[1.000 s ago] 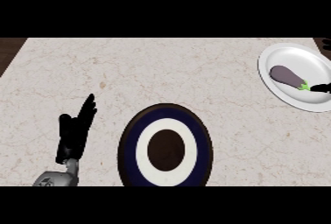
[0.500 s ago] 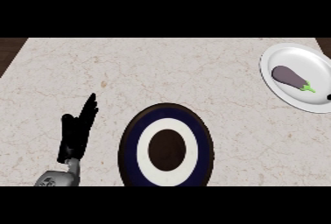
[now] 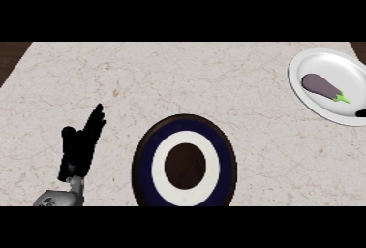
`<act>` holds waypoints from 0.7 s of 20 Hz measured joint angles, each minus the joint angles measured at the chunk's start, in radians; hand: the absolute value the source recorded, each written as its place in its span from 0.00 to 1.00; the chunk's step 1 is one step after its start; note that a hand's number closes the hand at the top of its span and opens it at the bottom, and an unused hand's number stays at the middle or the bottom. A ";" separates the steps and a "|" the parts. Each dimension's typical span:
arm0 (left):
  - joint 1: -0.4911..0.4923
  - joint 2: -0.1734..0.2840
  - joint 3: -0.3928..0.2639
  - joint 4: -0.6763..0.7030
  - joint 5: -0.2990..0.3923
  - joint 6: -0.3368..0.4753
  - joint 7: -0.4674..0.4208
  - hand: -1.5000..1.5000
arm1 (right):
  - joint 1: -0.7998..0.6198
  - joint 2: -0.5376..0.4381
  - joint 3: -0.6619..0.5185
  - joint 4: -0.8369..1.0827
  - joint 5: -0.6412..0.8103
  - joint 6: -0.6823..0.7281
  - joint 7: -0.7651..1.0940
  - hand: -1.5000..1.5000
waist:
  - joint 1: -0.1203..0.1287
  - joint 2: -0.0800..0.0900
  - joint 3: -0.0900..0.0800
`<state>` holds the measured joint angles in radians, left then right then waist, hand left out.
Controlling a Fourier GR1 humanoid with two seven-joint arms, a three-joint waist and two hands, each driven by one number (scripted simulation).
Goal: Pick the eggplant from the plate and place it in the plate
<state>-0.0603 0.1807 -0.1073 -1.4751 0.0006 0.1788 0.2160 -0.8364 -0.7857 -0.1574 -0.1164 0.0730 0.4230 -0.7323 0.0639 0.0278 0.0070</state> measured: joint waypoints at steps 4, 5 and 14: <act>-0.023 -0.012 -0.001 0.014 -0.006 0.005 0.004 0.50 | 0.017 0.020 0.004 0.000 0.011 -0.040 -0.014 0.00 | -0.001 0.001 0.000; -0.023 -0.009 0.003 0.016 -0.005 0.004 0.003 0.50 | 0.016 0.020 0.006 0.000 0.015 -0.047 -0.012 0.00 | -0.001 0.000 0.000; -0.015 -0.029 -0.009 0.023 -0.023 0.015 -0.012 0.50 | 0.037 -0.001 0.006 0.016 0.032 -0.078 -0.033 0.00 | 0.005 0.004 0.001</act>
<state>-0.0750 0.1521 -0.1167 -1.4517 -0.0225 0.1935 0.2045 -0.7992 -0.7863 -0.1517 -0.1004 0.1045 0.3446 -0.7654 0.0693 0.0319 0.0078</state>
